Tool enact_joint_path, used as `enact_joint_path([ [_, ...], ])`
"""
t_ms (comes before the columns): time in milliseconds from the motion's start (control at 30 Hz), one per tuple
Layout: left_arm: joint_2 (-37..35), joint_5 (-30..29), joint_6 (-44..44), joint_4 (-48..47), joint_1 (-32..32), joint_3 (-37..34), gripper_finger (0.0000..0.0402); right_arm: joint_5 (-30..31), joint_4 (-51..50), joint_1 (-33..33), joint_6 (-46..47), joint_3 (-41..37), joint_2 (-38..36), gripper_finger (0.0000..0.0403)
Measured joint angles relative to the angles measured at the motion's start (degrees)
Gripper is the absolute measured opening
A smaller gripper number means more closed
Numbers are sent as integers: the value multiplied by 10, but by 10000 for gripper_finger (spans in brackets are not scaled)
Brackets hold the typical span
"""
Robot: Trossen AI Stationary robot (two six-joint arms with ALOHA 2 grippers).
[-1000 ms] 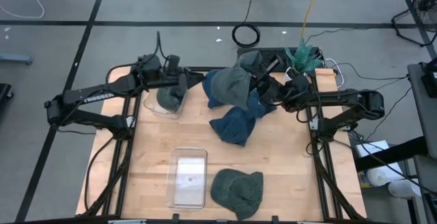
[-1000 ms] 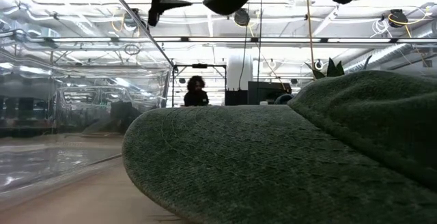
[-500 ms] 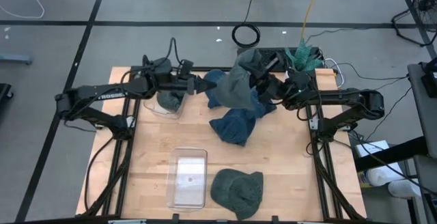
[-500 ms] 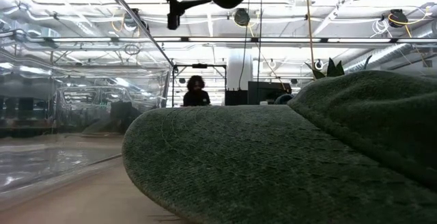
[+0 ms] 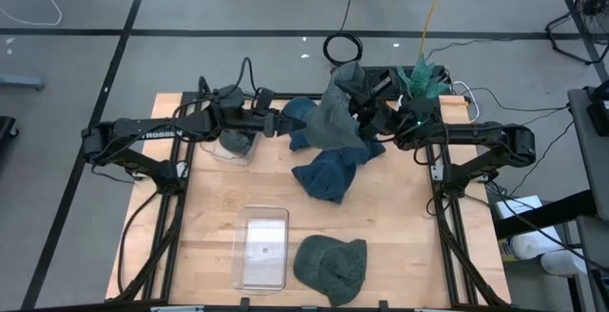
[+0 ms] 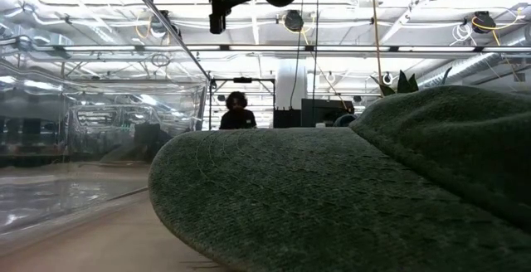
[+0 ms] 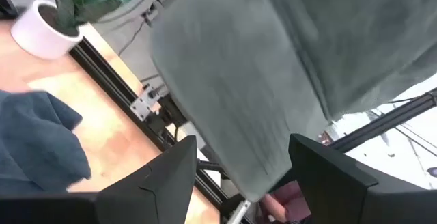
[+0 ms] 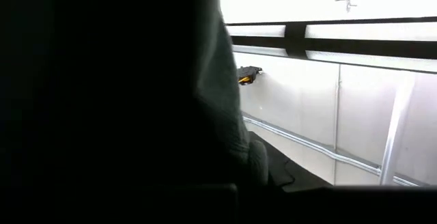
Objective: Pick & Place hat
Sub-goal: Put the top green cap into the top transparent bin
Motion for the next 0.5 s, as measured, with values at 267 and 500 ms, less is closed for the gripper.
enact_joint_path([
  [267, 0, -3, -11, 39, -17, 0, 241, 0, -5, -14, 16, 8, 0, 0],
  [500, 0, -17, 16, 81, -12, 0, 241, 2, -45, -15, 34, 8, 0, 0],
])
